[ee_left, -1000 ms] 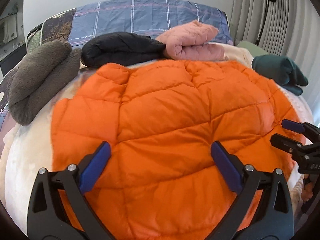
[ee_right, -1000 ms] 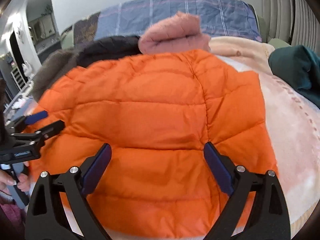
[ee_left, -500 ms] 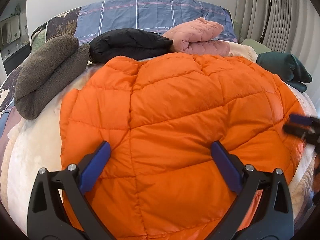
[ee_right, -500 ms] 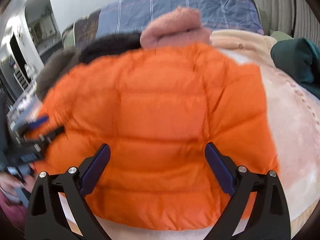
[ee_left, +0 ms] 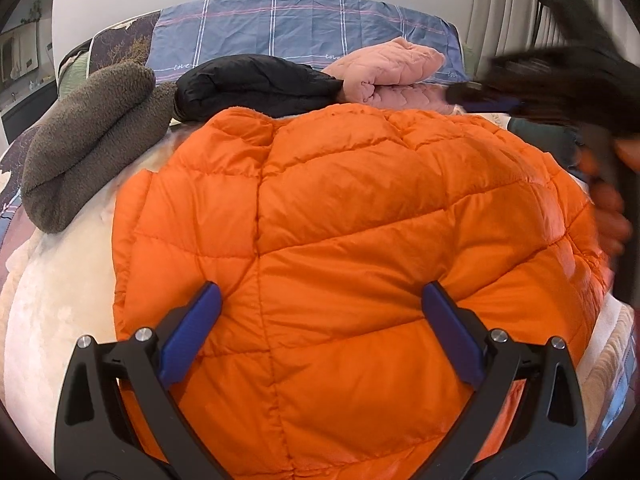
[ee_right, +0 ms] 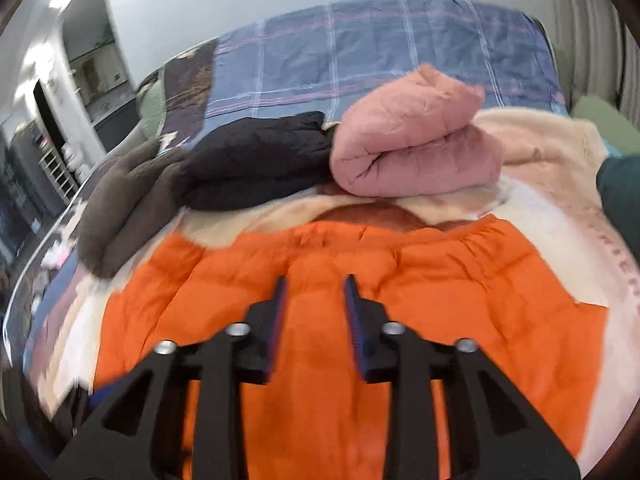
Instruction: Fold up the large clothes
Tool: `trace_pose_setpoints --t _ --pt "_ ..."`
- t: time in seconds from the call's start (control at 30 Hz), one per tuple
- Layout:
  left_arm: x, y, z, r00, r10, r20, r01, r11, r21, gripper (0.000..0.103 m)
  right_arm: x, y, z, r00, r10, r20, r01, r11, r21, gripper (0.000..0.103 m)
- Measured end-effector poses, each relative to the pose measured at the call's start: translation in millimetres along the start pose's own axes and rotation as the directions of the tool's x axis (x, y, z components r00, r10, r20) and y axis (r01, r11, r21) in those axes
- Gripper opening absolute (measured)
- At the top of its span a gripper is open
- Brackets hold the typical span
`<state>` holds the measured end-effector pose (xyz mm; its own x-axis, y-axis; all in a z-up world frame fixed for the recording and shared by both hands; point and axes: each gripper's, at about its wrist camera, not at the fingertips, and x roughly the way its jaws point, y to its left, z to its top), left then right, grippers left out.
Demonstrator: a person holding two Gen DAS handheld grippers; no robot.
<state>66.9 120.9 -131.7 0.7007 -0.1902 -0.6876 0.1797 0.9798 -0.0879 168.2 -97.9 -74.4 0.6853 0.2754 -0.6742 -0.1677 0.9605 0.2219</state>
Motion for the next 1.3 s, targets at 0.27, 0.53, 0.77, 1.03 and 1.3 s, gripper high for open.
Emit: trace_pose_setpoints --t 0.27,0.53,0.77,1.03,1.3 --pt "1 3 -3 0.999 -0.050 0.005 0.050 0.999 -0.009 0.101 74 -4 -26 0.991 -0.119 -0.068 0.114 0.991 -0.066 0.062" --pt "-35 29 5 0.979 -0.184 0.087 0.192 0.977 -0.093 0.101 78 -9 -28 0.994 -0.092 -0.063 0.088 0.994 -0.061 0.064" --pt "-32 96 8 0.994 -0.088 0.069 0.104 0.957 -0.272 0.101 76 -11 -29 0.994 -0.091 -0.055 0.087 0.994 -0.062 0.064" --pt "7 117 -9 0.956 -0.292 0.027 0.278 0.872 -0.403 0.099 75 -11 -30 0.994 -0.090 -0.054 0.087 0.994 -0.062 0.064" --pt "13 104 5 0.909 -0.416 0.005 0.390 0.848 -0.358 0.036 74 -12 -30 0.996 -0.078 -0.053 0.075 0.996 -0.055 0.064"
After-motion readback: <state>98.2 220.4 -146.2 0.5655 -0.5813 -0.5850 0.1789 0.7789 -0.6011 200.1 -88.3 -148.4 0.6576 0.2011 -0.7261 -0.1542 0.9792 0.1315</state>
